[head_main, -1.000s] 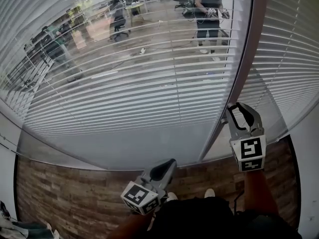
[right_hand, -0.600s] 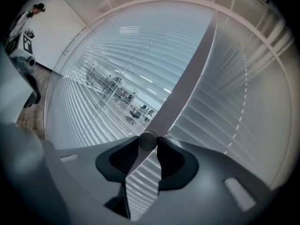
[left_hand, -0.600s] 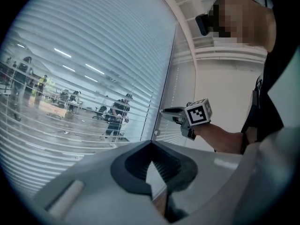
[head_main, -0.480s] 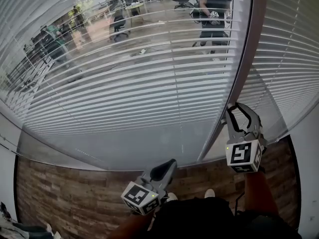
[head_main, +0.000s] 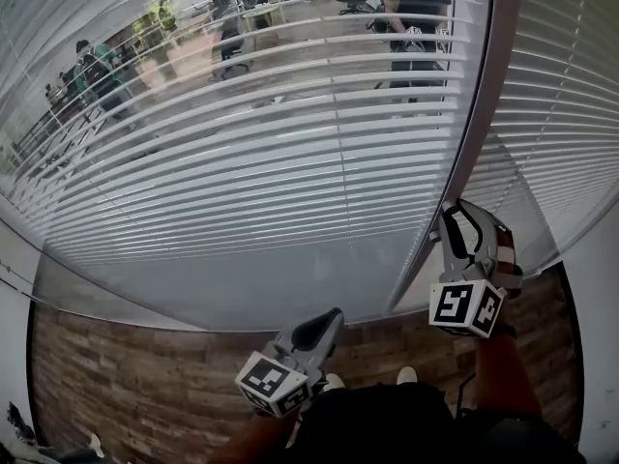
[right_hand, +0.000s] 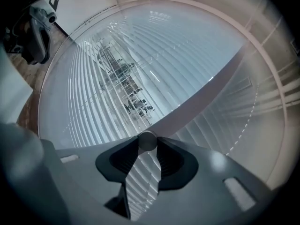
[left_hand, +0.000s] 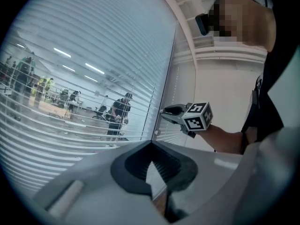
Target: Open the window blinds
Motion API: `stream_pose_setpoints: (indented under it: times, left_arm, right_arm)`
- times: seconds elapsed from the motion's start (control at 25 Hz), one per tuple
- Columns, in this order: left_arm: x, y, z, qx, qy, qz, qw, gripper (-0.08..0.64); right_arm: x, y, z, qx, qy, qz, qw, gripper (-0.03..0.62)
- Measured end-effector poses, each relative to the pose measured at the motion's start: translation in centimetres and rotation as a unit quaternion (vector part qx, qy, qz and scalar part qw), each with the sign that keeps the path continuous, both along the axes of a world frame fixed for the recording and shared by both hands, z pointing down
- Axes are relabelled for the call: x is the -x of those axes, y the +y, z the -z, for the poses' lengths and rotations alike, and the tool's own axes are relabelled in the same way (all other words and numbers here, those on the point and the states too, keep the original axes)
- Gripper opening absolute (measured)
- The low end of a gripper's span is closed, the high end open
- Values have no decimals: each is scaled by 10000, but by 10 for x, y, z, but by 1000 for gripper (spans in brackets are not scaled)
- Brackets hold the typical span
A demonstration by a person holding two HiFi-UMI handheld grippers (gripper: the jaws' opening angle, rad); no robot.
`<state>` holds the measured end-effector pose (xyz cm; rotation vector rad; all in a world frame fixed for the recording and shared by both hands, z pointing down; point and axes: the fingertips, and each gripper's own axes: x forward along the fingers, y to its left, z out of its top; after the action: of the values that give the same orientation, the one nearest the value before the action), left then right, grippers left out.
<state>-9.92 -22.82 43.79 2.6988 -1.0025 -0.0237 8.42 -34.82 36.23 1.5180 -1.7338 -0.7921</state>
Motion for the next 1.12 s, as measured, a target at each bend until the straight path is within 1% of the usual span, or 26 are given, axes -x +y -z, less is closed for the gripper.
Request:
stream_pose_setpoints:
  times: [0.28, 0.32, 0.36, 0.44, 0.52, 0.56, 0.68, 0.76, 0.88, 0.92, 0.96, 1.0, 1.04, 1.12]
  left_arm:
    - [-1, 1, 5, 62, -40, -15, 10000, 0]
    - [0, 2, 5, 71, -43, -14, 10000, 0]
    - [0, 2, 5, 74, -45, -13, 10000, 0]
    - [0, 1, 5, 79, -61, 10, 9999, 0]
    - [1, 0, 5, 56, -49, 42, 10000, 0]
    - [1, 0, 4, 37, -33, 37, 10000, 0]
    - [1, 2, 3, 45, -28, 3, 10000, 0]
    - [1, 2, 5, 95, -67, 17, 9999, 0]
    - [3, 0, 6, 120, -82, 87, 9999, 0]
    - [3, 0, 6, 86, -63, 77, 9999, 0]
    - [2, 1, 5, 56, -48, 60, 10000, 0]
    - [2, 1, 4, 46, -45, 53, 10000, 0]
    - [2, 0, 4, 56, -54, 69, 9999, 0]
    - [2, -2, 5, 62, -53, 105, 9999, 0]
  right_arm:
    - [0, 1, 3, 30, -69, 12, 10000, 149]
    - [1, 2, 4, 41, -199, 49, 9998, 149]
    - [2, 3, 6, 54, -440, 114, 9990, 152]
    - [3, 6, 12, 79, -1181, 265, 9926, 168]
    - [2, 9, 16, 104, -2005, 397, 9788, 178]
    - [1, 9, 16, 146, -2336, 466, 9711, 178]
    - [-1, 6, 15, 362, -3009, 648, 9508, 178]
    - [-3, 5, 14, 536, -3526, 689, 9317, 178]
    - [-4, 3, 13, 780, -4271, 782, 8974, 174]
    - [-5, 2, 13, 844, -4450, 799, 8879, 164]
    - [-6, 1, 12, 891, -4573, 812, 8811, 166]
    - [-6, 1, 11, 917, -4631, 822, 8777, 162]
    - [-6, 0, 11, 921, -4632, 827, 8776, 158]
    - [-6, -1, 11, 899, -4546, 826, 8823, 158]
